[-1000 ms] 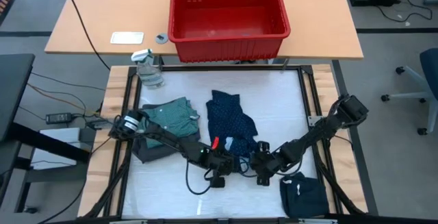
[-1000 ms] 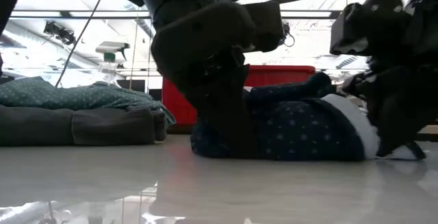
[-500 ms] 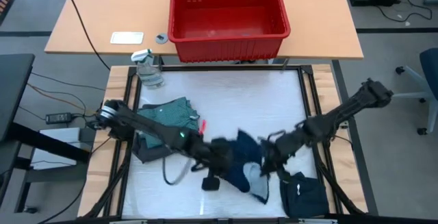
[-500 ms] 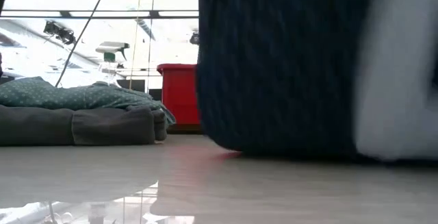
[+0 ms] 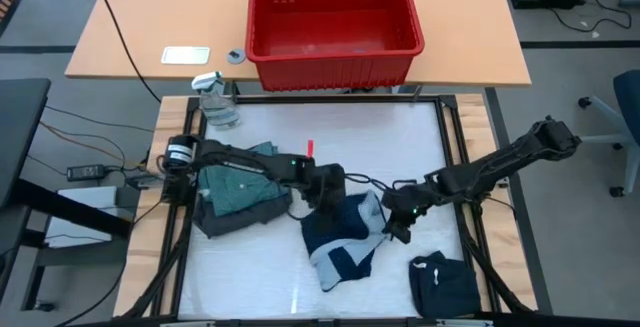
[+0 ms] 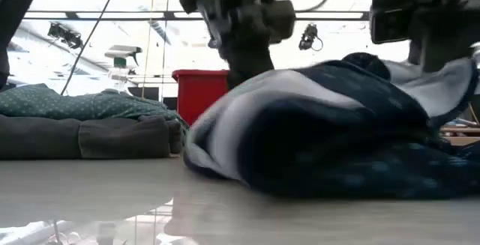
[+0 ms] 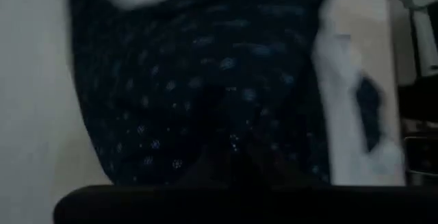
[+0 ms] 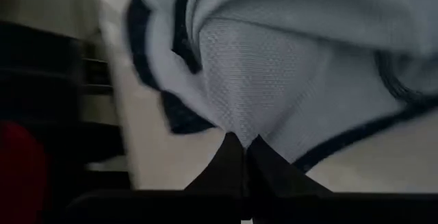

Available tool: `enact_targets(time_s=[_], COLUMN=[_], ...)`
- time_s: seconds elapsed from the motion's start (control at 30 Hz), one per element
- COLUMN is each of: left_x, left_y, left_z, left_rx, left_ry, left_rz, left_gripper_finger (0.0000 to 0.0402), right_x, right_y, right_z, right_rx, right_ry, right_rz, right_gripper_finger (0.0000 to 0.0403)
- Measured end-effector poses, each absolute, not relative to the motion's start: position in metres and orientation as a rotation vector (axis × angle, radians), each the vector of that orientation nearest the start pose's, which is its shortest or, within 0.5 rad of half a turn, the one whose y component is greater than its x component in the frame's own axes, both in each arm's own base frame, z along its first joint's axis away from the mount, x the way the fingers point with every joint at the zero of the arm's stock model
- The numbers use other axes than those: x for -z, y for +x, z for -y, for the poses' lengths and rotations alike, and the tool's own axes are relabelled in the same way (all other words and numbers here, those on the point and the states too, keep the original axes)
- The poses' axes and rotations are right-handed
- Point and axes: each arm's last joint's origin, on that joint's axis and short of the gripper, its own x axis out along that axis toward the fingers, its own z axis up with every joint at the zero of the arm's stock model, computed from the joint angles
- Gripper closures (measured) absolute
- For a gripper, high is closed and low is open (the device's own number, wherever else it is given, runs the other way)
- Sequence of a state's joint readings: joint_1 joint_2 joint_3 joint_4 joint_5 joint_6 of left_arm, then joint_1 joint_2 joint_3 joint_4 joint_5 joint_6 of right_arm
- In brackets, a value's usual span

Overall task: Fold Laundry from Bin
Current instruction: Fold the blue polo shirt on the table

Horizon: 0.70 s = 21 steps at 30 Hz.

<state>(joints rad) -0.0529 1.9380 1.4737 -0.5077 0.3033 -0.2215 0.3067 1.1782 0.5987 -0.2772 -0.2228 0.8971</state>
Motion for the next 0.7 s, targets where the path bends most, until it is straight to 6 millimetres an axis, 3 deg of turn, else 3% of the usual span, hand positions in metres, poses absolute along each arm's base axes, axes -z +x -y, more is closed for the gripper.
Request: enact_targets(time_s=[0.1, 0.23, 0.43, 0.7], left_x=[-0.207, -0.223, -0.262, -0.279], left_y=[0.424, 0.437, 0.439, 0.431], left_z=[0.023, 0.007, -0.009, -0.001], left_rx=[0.218, 0.198, 0.212, 0.397], left_ry=[-0.331, -0.347, -0.396, -0.450], left_rz=[-0.939, -0.777, -0.692, -0.744], left_gripper_finger=[0.0383, 0.0359, 0.0298, 0.0242], right_x=[-0.185, -0.188, -0.219, -0.255], right_y=[0.204, 0.202, 0.204, 0.211], right_z=[-0.083, -0.089, -0.089, -0.087], right_rx=[-0.067, 0.005, 0.077, 0.124], right_ry=[0.932, 1.030, 1.177, 1.173], right_rz=[-1.000, -0.935, -0.777, -0.551], right_gripper_finger=[0.0380, 0.0337, 0.0292, 0.0290])
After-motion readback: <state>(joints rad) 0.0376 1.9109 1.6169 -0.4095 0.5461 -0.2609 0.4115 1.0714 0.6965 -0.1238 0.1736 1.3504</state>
